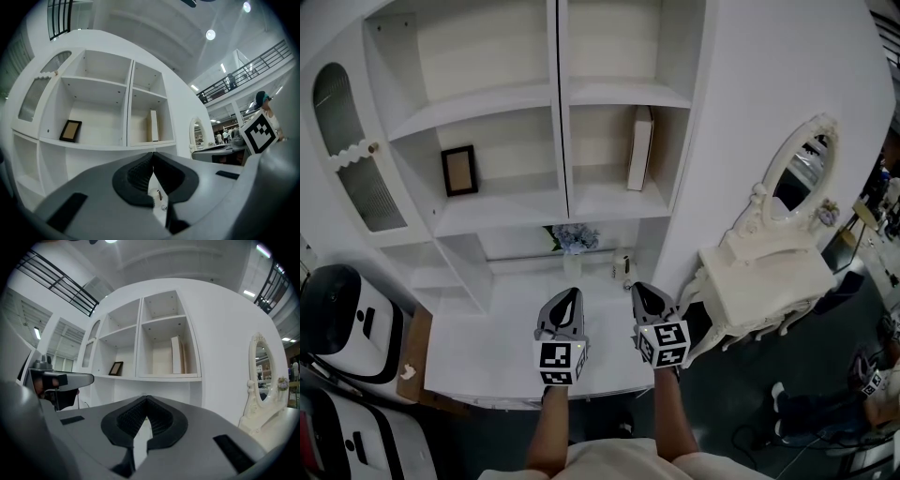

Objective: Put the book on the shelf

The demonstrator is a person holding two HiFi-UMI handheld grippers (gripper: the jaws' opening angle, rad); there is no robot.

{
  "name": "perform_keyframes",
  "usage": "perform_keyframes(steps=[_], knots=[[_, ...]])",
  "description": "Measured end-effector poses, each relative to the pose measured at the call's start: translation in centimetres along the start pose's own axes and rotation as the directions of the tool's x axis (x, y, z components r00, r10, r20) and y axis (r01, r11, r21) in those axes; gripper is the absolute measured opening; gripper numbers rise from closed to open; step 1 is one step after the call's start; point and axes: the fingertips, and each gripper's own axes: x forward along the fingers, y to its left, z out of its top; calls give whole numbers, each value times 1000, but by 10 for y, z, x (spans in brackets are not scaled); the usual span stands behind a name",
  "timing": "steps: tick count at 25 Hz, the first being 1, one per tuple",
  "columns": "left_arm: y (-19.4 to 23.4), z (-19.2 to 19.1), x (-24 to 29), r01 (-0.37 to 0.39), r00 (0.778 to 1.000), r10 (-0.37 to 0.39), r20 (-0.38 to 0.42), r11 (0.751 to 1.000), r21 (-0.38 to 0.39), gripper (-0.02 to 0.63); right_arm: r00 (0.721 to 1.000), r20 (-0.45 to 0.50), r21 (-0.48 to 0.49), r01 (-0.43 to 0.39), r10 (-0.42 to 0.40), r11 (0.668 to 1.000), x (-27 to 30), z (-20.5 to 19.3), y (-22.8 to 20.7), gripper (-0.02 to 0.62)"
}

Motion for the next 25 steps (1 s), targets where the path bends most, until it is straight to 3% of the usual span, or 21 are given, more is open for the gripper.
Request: perform_keyframes(steps=[9, 25], knots=[[12, -3, -10, -30, 1000, 30, -3, 1000, -3, 17, 999, 3, -9, -32, 32, 999, 8, 3, 19, 25], [11, -11, -11, -9, 1000, 9, -28, 1000, -17, 17, 1000, 0, 2, -23, 23, 1000, 11, -1, 22, 25]])
